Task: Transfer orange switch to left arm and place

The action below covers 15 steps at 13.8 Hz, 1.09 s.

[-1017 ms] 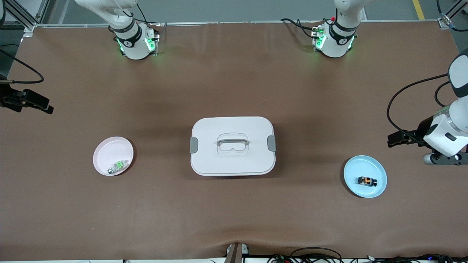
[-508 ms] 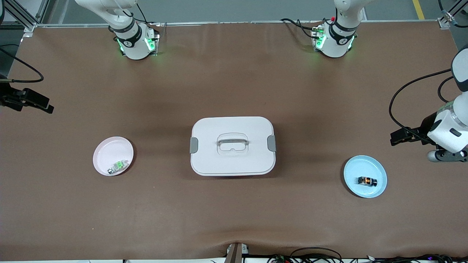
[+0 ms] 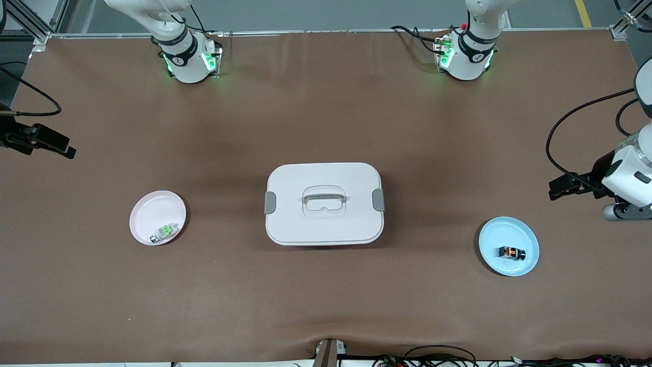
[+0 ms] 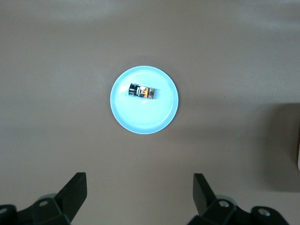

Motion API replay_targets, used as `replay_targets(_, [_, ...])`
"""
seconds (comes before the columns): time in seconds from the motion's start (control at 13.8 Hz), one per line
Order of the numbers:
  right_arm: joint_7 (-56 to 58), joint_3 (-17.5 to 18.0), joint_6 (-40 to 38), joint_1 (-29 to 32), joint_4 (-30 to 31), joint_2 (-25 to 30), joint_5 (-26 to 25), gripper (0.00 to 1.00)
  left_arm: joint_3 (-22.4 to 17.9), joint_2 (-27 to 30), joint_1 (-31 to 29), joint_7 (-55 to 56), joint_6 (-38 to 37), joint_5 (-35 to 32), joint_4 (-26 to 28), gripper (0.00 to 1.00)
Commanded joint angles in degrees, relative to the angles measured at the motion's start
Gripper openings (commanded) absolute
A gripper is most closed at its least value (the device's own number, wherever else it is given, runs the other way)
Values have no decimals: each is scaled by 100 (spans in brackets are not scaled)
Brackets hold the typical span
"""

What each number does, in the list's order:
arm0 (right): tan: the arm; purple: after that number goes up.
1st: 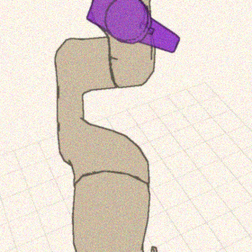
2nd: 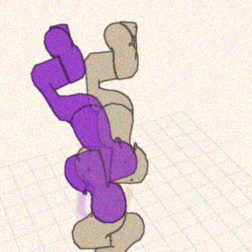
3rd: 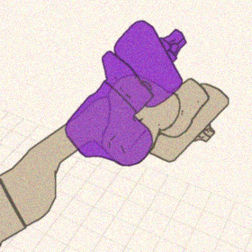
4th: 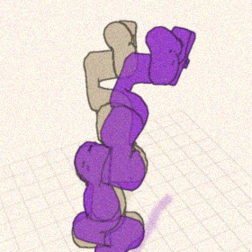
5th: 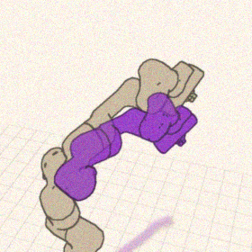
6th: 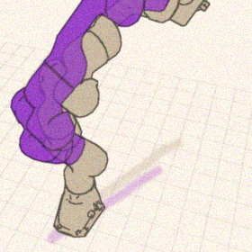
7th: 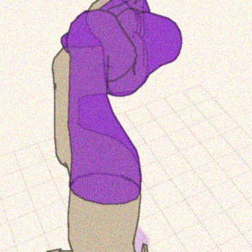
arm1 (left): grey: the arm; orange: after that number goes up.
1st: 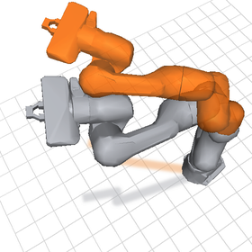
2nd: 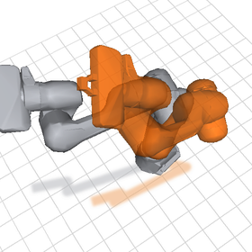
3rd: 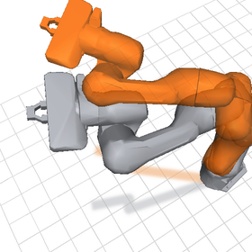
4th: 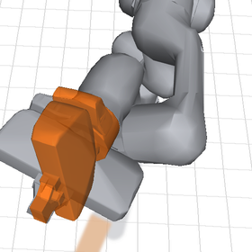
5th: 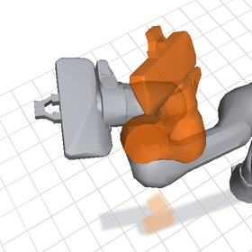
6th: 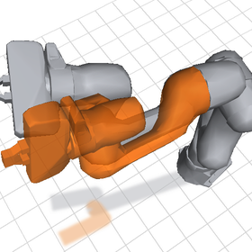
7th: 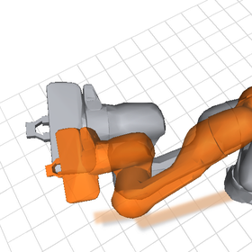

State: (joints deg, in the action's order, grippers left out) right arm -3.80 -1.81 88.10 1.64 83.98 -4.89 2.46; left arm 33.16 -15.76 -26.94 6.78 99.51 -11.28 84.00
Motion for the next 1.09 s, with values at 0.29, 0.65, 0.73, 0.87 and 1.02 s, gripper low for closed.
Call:
replay_targets(0.29, [-50, 58, 58, 64, 206, 190, 61, 100, -952, 477, 654, -678, -90, 258, 47, 100])
replay_targets(0.65, [-42, 58, 75, 47, 197, 182, 17, 100, -1495, 943, 1426, -563, -729, 276, 90, 100])
replay_targets(0.73, [-42, 58, 67, 55, 206, 182, 9, 100, -1784, 1057, 1733, -563, -914, 328, 125, 100])
replay_targets(0.87, [-24, 58, 67, 55, 206, 182, -18, 100, -2478, 1434, 2191, -624, -1065, 844, 387, 100])
replay_targets(1.02, [11, 58, 49, 47, 215, 182, -35, 100, -2762, 1882, 2490, -529, -1048, 979, 844, 100])
